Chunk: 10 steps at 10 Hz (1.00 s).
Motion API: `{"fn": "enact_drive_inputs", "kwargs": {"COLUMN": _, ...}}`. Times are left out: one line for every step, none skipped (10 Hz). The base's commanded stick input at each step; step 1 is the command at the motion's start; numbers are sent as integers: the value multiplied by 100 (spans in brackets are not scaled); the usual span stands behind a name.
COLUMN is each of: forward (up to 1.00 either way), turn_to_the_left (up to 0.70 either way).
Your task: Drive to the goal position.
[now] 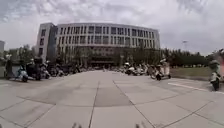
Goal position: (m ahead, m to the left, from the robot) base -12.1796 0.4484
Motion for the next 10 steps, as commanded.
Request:
{"fn": "enact_drive_inputs", "kwargs": {"forward": 68, "turn_to_the_left": 0}}
{"fn": "enact_drive_inputs", "kwargs": {"forward": 68, "turn_to_the_left": 0}}
{"fn": "enact_drive_inputs", "kwargs": {"forward": 68, "turn_to_the_left": 0}}
{"fn": "enact_drive_inputs", "kwargs": {"forward": 68, "turn_to_the_left": 0}}
{"fn": "enact_drive_inputs", "kwargs": {"forward": 69, "turn_to_the_left": 0}}
{"fn": "enact_drive_inputs", "kwargs": {"forward": 69, "turn_to_the_left": 0}}
{"fn": "enact_drive_inputs", "kwargs": {"forward": 69, "turn_to_the_left": 0}}
{"fn": "enact_drive_inputs", "kwargs": {"forward": 68, "turn_to_the_left": 0}}
{"fn": "enact_drive_inputs", "kwargs": {"forward": 69, "turn_to_the_left": 0}}
{"fn": "enact_drive_inputs", "kwargs": {"forward": 69, "turn_to_the_left": 0}}
